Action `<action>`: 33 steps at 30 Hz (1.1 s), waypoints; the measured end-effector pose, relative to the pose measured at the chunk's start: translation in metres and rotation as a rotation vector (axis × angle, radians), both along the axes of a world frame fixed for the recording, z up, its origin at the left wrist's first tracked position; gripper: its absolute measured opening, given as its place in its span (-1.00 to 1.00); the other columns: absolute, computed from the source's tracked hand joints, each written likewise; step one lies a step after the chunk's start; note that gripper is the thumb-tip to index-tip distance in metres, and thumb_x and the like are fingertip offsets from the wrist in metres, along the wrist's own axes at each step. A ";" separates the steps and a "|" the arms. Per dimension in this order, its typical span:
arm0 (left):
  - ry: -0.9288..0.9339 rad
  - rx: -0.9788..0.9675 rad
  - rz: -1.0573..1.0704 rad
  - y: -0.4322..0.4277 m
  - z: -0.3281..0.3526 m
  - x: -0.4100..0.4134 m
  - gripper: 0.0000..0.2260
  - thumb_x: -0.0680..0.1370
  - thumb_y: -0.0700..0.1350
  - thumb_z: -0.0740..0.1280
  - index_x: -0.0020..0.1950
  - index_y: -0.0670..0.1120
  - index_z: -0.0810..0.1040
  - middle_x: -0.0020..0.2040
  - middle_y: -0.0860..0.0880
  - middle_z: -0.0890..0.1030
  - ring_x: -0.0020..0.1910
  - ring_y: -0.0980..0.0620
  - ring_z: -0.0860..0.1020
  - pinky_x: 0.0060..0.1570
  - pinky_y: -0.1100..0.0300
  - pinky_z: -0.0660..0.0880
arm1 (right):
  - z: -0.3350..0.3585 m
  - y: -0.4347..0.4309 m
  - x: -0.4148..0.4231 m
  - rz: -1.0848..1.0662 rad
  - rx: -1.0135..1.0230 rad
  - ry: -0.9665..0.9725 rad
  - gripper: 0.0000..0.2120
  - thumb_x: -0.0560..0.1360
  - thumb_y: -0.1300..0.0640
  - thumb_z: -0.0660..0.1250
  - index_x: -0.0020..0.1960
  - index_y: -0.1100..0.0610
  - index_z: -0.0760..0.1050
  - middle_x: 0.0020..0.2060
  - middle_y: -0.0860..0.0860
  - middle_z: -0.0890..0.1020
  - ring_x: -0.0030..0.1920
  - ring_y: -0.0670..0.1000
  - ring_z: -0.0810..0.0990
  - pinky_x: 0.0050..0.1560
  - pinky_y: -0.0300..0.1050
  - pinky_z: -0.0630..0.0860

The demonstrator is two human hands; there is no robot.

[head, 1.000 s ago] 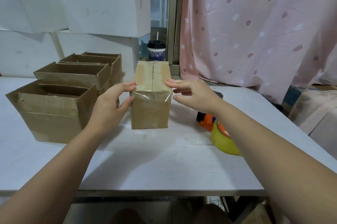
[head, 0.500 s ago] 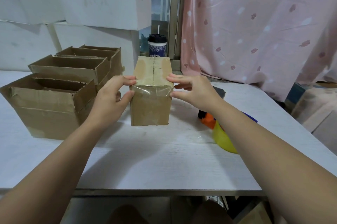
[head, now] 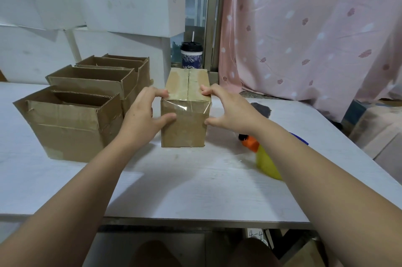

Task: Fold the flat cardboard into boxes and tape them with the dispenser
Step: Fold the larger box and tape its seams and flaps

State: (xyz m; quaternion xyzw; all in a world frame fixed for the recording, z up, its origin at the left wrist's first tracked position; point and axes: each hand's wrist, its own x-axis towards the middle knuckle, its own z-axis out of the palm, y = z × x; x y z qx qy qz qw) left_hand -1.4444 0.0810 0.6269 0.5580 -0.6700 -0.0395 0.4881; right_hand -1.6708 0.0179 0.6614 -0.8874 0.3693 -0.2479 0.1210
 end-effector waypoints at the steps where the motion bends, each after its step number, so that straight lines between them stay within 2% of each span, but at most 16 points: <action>1: -0.015 0.027 -0.027 0.002 0.003 0.001 -0.62 0.42 -0.01 0.46 0.17 0.16 0.40 0.15 0.16 0.44 -0.03 0.33 0.39 -0.07 0.33 0.37 | 0.002 0.002 -0.001 0.016 0.011 0.025 -0.33 0.35 -0.07 0.50 0.39 -0.10 0.30 0.42 -0.24 0.34 0.37 -0.18 0.31 0.16 -0.30 0.23; 3: -0.042 0.048 -0.067 0.004 0.012 0.003 -0.64 0.46 0.14 0.35 0.25 0.19 0.43 0.09 0.14 0.45 0.00 0.33 0.41 -0.06 0.30 0.36 | 0.005 0.006 0.000 0.014 0.034 0.045 -0.30 0.39 -0.25 0.39 0.47 -0.19 0.23 0.44 -0.22 0.31 0.40 -0.20 0.23 0.26 -0.27 0.19; 5: -0.030 0.057 -0.052 0.003 0.021 0.001 -0.65 0.49 0.26 0.15 0.19 0.20 0.52 -0.03 0.13 0.47 -0.07 0.36 0.43 -0.11 0.31 0.34 | 0.004 0.005 0.006 -0.018 0.044 -0.027 -0.46 0.50 -0.25 0.25 0.44 -0.14 0.32 0.44 -0.18 0.33 0.42 -0.19 0.23 0.32 -0.25 0.16; 6: -0.014 0.063 -0.024 0.001 0.024 -0.001 -0.64 0.49 0.26 0.13 0.14 0.18 0.57 -0.06 0.12 0.48 -0.08 0.34 0.43 -0.12 0.31 0.34 | 0.003 0.004 0.009 -0.036 0.049 -0.095 -0.54 0.54 -0.20 0.22 0.40 -0.10 0.40 0.42 -0.16 0.38 0.41 -0.18 0.27 0.31 -0.27 0.17; 9: -0.015 0.063 0.063 -0.004 0.026 -0.005 -0.79 0.53 0.09 0.29 0.08 0.10 0.64 -0.08 0.06 0.51 -0.11 0.19 0.45 -0.09 0.23 0.40 | -0.001 0.003 0.017 -0.084 0.078 -0.247 -0.67 0.57 -0.08 0.26 0.29 -0.03 0.53 0.33 -0.15 0.49 0.36 -0.18 0.36 0.27 -0.29 0.21; 13: -0.004 0.003 0.018 -0.002 0.017 -0.001 -0.76 0.50 -0.10 0.39 0.16 0.05 0.60 -0.07 0.09 0.50 -0.05 0.27 0.43 -0.01 0.52 0.30 | 0.000 0.001 0.013 -0.061 0.085 -0.228 -0.65 0.52 -0.07 0.34 0.27 -0.02 0.55 0.32 -0.14 0.50 0.35 -0.17 0.37 0.41 -0.16 0.21; 15: -0.031 -0.041 0.010 -0.001 0.013 -0.001 -0.71 0.48 -0.17 0.41 0.20 -0.02 0.59 -0.06 0.08 0.50 0.00 0.33 0.40 0.01 0.57 0.26 | 0.002 0.000 0.010 -0.036 0.059 -0.172 -0.62 0.51 -0.06 0.36 0.30 -0.01 0.52 0.34 -0.12 0.48 0.36 -0.17 0.36 0.34 -0.31 0.17; 17: -0.048 -0.075 0.015 -0.001 0.010 -0.001 -0.71 0.49 -0.19 0.40 0.21 -0.04 0.59 -0.05 0.06 0.50 0.03 0.32 0.41 0.07 0.49 0.29 | 0.002 -0.002 0.007 -0.022 0.038 -0.127 -0.59 0.50 -0.04 0.38 0.32 -0.03 0.50 0.37 -0.13 0.45 0.37 -0.18 0.34 0.26 -0.42 0.13; 19: -0.055 -0.107 0.017 -0.001 0.007 -0.002 -0.71 0.50 -0.21 0.39 0.22 -0.05 0.57 -0.04 0.05 0.50 0.06 0.31 0.42 0.11 0.37 0.34 | 0.002 -0.003 0.005 -0.021 0.012 -0.091 -0.58 0.50 -0.05 0.37 0.34 -0.05 0.48 0.38 -0.15 0.43 0.38 -0.19 0.32 0.26 -0.43 0.11; 24: -0.045 -0.059 -0.023 -0.002 0.009 0.002 -0.65 0.52 -0.21 0.36 0.27 0.02 0.48 -0.01 0.08 0.48 0.08 0.35 0.40 0.10 0.53 0.27 | 0.004 -0.004 0.005 -0.027 -0.031 -0.032 -0.58 0.52 -0.04 0.34 0.37 -0.06 0.44 0.40 -0.17 0.39 0.41 -0.18 0.30 0.27 -0.42 0.11; 28: -0.061 0.049 -0.105 0.000 0.010 0.013 -0.63 0.59 -0.25 0.23 0.32 0.12 0.42 0.04 0.20 0.44 0.13 0.49 0.34 0.14 0.61 0.19 | 0.007 -0.004 -0.001 0.013 0.040 0.039 -0.54 0.54 0.00 0.34 0.42 -0.15 0.35 0.44 -0.25 0.30 0.43 -0.20 0.25 0.38 -0.25 0.15; 30: -0.047 0.049 -0.100 0.002 0.011 0.011 -0.63 0.60 -0.27 0.21 0.30 0.12 0.44 0.02 0.22 0.43 0.13 0.47 0.35 0.15 0.60 0.20 | 0.007 -0.004 -0.003 0.032 0.096 0.007 -0.56 0.56 0.04 0.31 0.41 -0.16 0.35 0.44 -0.27 0.29 0.40 -0.23 0.29 0.41 -0.19 0.21; 33: 0.008 0.037 -0.081 0.004 0.010 0.002 -0.65 0.60 -0.28 0.20 0.25 0.13 0.48 0.00 0.22 0.43 0.11 0.47 0.36 0.10 0.59 0.25 | 0.004 -0.001 -0.005 0.084 0.259 -0.180 -0.63 0.59 0.09 0.27 0.36 -0.15 0.43 0.41 -0.31 0.32 0.32 -0.32 0.33 0.35 -0.22 0.28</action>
